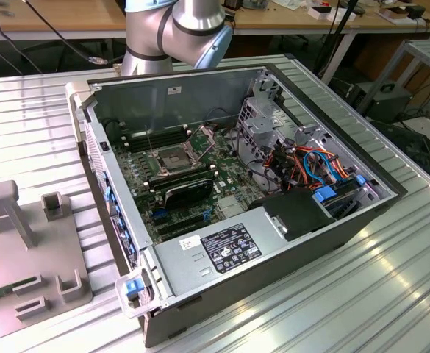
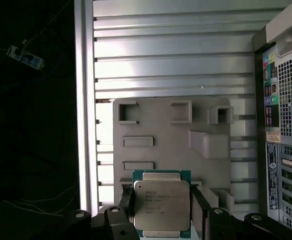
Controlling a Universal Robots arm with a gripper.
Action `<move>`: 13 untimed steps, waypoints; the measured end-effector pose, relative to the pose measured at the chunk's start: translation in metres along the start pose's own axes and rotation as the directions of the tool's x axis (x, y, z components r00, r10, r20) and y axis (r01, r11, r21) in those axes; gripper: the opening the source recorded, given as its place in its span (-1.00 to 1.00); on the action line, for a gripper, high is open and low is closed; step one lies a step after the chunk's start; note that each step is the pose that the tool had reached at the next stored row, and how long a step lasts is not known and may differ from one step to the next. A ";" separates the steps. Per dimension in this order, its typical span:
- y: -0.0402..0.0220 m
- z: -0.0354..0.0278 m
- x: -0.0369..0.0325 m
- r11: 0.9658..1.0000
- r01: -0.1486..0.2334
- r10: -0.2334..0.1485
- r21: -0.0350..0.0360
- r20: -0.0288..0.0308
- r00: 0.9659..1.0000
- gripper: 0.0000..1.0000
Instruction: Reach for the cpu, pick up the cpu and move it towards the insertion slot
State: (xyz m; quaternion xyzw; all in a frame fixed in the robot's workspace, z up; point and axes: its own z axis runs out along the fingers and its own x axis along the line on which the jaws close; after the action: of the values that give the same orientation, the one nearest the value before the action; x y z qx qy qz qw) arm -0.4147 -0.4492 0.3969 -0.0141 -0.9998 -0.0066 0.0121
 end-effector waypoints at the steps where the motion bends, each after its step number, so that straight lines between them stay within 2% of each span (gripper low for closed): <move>1: 0.0000 0.0000 -0.0008 1.000 0.000 0.000 0.000 0.000 1.000 0.09; 6: 0.0001 -0.0001 -0.0048 1.000 0.000 0.000 0.000 0.000 1.000 0.09; 13: 0.0002 -0.0002 -0.0060 1.000 0.000 0.000 0.000 0.000 1.000 0.09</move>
State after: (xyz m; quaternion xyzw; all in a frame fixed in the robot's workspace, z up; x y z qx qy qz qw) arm -0.4088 -0.4492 0.3969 -0.0142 -0.9998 -0.0066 0.0121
